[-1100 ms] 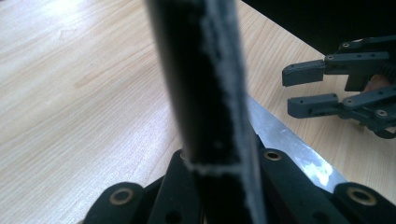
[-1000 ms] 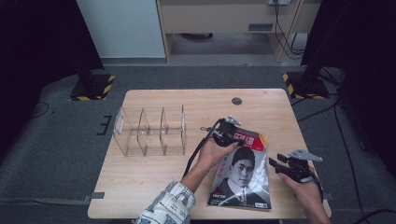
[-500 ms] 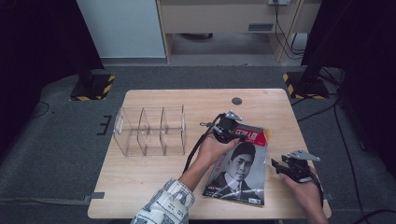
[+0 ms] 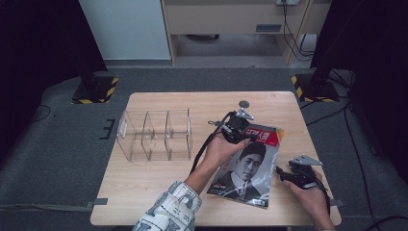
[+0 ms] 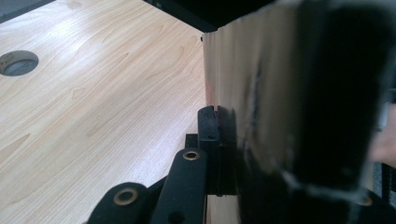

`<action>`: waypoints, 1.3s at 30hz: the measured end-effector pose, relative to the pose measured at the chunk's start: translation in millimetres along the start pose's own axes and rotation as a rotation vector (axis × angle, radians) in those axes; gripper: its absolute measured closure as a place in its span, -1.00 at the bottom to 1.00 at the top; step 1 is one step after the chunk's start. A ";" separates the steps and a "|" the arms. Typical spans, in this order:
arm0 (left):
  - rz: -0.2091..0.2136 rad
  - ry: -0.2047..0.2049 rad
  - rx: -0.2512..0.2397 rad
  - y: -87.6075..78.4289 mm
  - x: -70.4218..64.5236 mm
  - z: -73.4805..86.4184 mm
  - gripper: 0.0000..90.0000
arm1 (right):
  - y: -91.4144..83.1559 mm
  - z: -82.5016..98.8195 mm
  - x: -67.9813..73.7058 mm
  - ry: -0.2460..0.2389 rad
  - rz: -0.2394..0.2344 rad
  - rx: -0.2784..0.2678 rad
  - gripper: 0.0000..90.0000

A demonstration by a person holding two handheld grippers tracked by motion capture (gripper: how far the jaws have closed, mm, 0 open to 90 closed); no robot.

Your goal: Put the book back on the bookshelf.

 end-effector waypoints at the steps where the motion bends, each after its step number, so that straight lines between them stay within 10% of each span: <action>1: 0.000 0.000 0.000 0.0 0.0 0.0 0.92 | 0.0 0.0 0.0 0.000 0.000 0.000 -0.13; 9: -0.006 0.004 -0.026 -11.8 -1.9 -14.4 0.92 | 2.1 1.1 -7.0 0.039 0.036 0.005 -0.45; 39: -0.047 0.006 -0.139 -75.2 2.7 -49.5 0.92 | 3.1 0.8 -4.4 0.026 0.014 0.010 -0.46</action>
Point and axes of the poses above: each handheld gripper's, and its own axes: y roughly forward along the jaws, z roughly out of its underside, x roughly to its left, the point moved 10 cm from there along y, roughly forward along the jaws, and after that the axes turned 1 degree about z, right-handed, at the moved point
